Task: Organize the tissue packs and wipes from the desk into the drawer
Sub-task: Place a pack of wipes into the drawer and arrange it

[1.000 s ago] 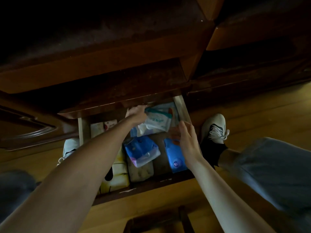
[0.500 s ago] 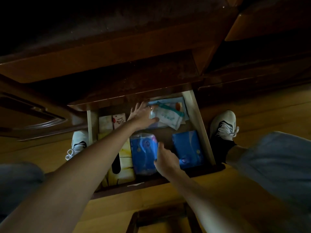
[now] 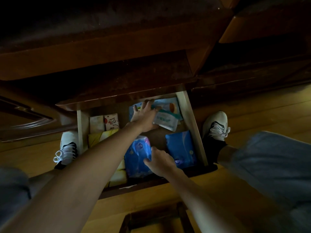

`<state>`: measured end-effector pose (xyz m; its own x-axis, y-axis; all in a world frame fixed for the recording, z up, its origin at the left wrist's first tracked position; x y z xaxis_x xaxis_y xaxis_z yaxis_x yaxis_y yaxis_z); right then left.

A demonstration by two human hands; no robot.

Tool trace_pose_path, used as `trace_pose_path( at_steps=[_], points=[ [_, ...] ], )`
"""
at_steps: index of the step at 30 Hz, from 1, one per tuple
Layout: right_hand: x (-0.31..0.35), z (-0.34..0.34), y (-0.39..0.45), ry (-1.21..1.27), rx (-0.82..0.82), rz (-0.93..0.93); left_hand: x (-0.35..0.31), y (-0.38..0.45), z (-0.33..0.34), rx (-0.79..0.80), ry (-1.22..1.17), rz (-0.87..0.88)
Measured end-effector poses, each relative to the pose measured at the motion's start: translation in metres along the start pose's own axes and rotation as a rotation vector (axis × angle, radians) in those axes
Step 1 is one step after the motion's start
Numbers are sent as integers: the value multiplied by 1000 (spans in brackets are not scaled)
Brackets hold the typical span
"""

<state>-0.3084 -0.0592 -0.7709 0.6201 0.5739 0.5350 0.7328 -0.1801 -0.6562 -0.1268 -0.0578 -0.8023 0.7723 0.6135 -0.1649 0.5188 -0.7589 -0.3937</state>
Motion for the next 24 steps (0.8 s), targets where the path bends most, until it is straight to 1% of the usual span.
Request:
trace_pose_path(
  at_steps=[3,4,6,8,12,14,17,21,24],
  points=[
    [1,1,1,0,-3,1,2,2,-2,-94,-66,-103],
    [2,1,2,3,-3,4,3,3,-2,-110,-50,-131],
    [4,2,2,8,-11,11,6,3,-3,-92,45,-141],
    [4,2,3,-14,-31,10,10,2,-2,-73,89,-146],
    [4,1,3,-39,-38,5,12,-1,1,-115,111,-142],
    [4,2,3,-33,-27,16,11,-1,0,-138,91,-172],
    [3,2,1,-38,-39,16,6,2,-1,-122,77,-200],
    [3,3,-3,-18,-28,-2,6,4,10,-35,58,-143],
    [2,3,-4,-8,-21,-12,10,12,7,-7,47,-88]
  ],
)
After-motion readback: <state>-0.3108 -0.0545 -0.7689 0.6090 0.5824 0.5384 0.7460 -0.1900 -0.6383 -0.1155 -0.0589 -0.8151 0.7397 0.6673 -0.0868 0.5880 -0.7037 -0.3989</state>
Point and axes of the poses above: each hand's wrist, its own y-axis towards the middle knuckle, its own z-axis out of the palm, x = y × z, the point moved 3 cm from there along y, towards the middle knuckle, and after that the axes turned 6 degrees about y, right-handed, at the moved point
